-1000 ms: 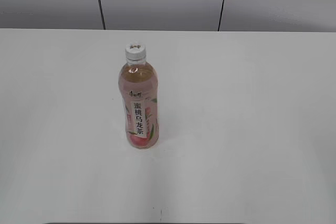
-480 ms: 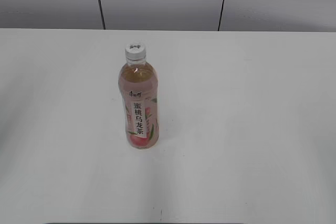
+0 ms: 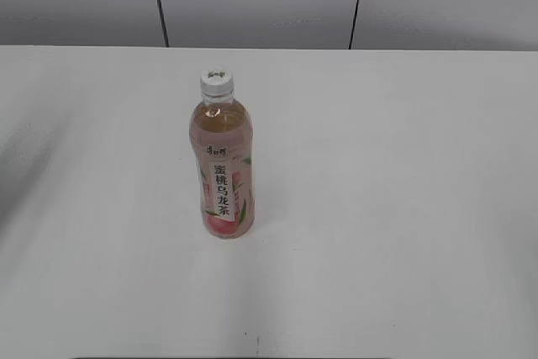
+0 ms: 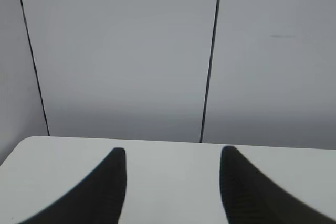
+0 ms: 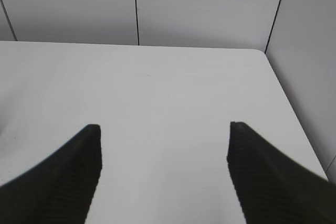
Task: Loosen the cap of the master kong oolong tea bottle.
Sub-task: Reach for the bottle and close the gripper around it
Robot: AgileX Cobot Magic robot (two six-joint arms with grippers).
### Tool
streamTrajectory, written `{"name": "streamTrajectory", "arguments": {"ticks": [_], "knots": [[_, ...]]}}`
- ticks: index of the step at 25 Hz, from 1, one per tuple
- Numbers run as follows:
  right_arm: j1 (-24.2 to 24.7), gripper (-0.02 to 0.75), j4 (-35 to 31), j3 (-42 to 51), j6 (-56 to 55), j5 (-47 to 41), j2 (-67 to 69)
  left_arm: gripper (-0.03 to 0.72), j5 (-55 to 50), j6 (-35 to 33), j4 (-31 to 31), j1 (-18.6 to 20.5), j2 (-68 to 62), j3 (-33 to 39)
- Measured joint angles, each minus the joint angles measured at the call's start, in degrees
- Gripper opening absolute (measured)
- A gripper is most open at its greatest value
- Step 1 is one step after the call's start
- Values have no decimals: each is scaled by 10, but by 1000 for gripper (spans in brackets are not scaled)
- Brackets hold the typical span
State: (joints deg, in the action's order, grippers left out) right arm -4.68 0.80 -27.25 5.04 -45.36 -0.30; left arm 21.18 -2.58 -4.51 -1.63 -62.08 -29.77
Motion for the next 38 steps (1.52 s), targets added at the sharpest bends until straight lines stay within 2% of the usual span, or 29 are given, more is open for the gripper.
{"name": "streamTrajectory", "arguments": {"ticks": [3, 8, 13, 17, 23, 28, 34, 38], "knots": [[0, 565, 0, 0, 0, 0, 0, 363, 77, 7, 0, 0, -49, 23], [0, 565, -3, 0, 0, 0, 0, 363, 188, 72, 31, 0, -102, 70], [0, 565, -17, 0, 0, 0, 0, 363, 310, 122, 134, 0, -143, 135], [0, 565, -21, 0, 0, 0, 0, 363, 385, 132, 201, 0, -175, 172], [0, 565, -22, 0, 0, 0, 0, 363, 468, 149, 326, 0, -248, 179], [0, 565, -22, 0, 0, 0, 0, 366, 477, 150, 372, 0, -344, 179], [0, 565, -22, 0, 0, 0, 0, 508, 477, 151, 440, 0, -412, 178], [0, 565, -22, 0, 0, 0, 0, 548, 477, 152, 450, 0, -415, 173]]}}
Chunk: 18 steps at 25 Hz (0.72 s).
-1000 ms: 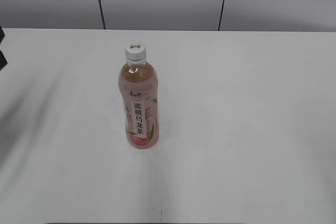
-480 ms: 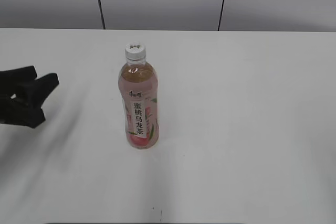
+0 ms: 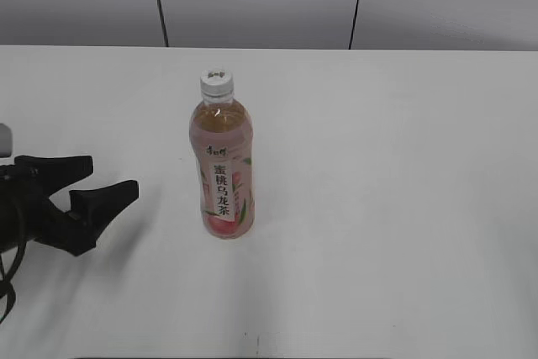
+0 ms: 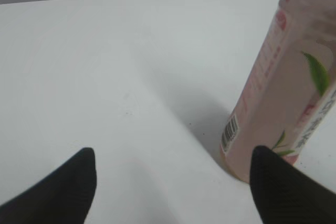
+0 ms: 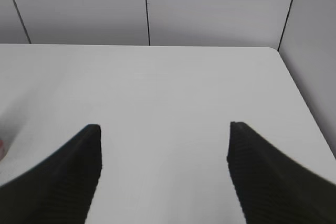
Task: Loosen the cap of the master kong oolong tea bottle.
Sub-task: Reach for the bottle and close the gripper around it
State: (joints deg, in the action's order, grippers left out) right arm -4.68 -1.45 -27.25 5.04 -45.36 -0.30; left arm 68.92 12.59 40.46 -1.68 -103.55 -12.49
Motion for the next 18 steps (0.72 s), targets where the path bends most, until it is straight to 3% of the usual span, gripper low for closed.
{"name": "streamTrajectory", "arguments": {"ticks": [7, 12, 18], "knots": [[0, 565, -1, 0, 0, 0, 0, 553, 0, 13, 80, -7, 0, -34], [0, 565, -1, 0, 0, 0, 0, 561, 0, 19, 94, -55, 0, -59], [0, 565, -1, 0, 0, 0, 0, 596, 1, 20, 34, -110, 0, -70]]}}
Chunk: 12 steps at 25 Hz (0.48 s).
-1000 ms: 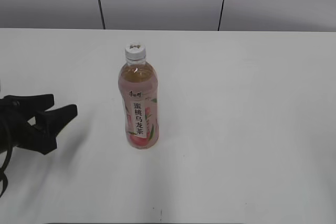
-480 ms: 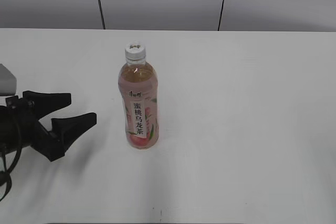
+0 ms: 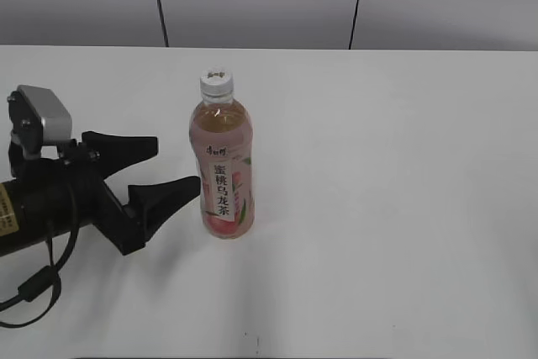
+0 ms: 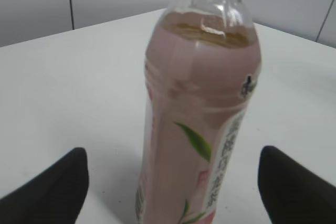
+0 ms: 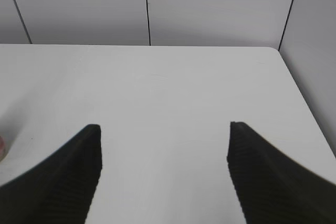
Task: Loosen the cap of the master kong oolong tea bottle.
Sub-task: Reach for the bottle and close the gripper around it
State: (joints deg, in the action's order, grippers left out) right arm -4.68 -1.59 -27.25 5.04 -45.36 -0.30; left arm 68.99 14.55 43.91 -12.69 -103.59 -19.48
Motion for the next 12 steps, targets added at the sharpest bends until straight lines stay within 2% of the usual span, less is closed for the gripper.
{"name": "streamTrajectory", "arguments": {"ticks": [4, 12], "knots": [[0, 565, 0, 0, 0, 0, 0, 599, 0, 0, -16, -3, 0, -10], [0, 565, 0, 0, 0, 0, 0, 595, 0, 32, 6, -3, 0, -49]]}}
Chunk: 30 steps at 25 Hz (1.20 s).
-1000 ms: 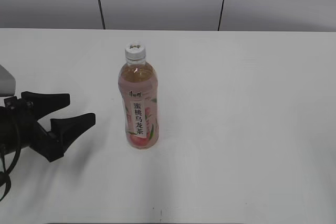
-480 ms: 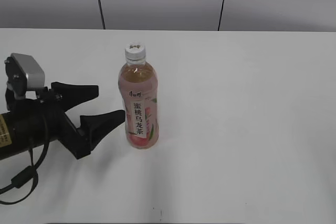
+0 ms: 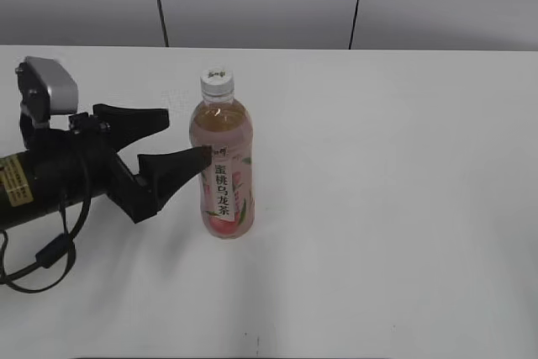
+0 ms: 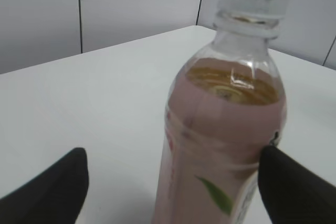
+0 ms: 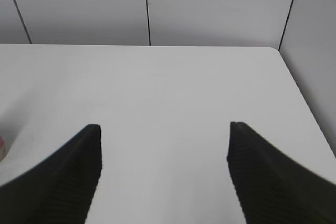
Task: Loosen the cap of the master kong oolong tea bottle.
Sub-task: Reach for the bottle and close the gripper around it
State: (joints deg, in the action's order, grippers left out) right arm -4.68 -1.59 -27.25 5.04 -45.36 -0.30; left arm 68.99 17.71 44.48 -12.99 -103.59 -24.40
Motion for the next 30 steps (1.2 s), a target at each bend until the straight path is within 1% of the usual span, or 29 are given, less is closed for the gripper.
{"name": "streamTrajectory", "arguments": {"ticks": [4, 9, 13, 30], "knots": [[0, 565, 0, 0, 0, 0, 0, 594, 0, 20, 24, -8, 0, -19], [0, 565, 0, 0, 0, 0, 0, 594, 0, 25, 24, -35, 0, -40], [0, 565, 0, 0, 0, 0, 0, 593, 0, 25, 13, -50, -1, -57], [0, 565, 0, 0, 0, 0, 0, 593, 1, 30, 7, -54, -59, -64]]}}
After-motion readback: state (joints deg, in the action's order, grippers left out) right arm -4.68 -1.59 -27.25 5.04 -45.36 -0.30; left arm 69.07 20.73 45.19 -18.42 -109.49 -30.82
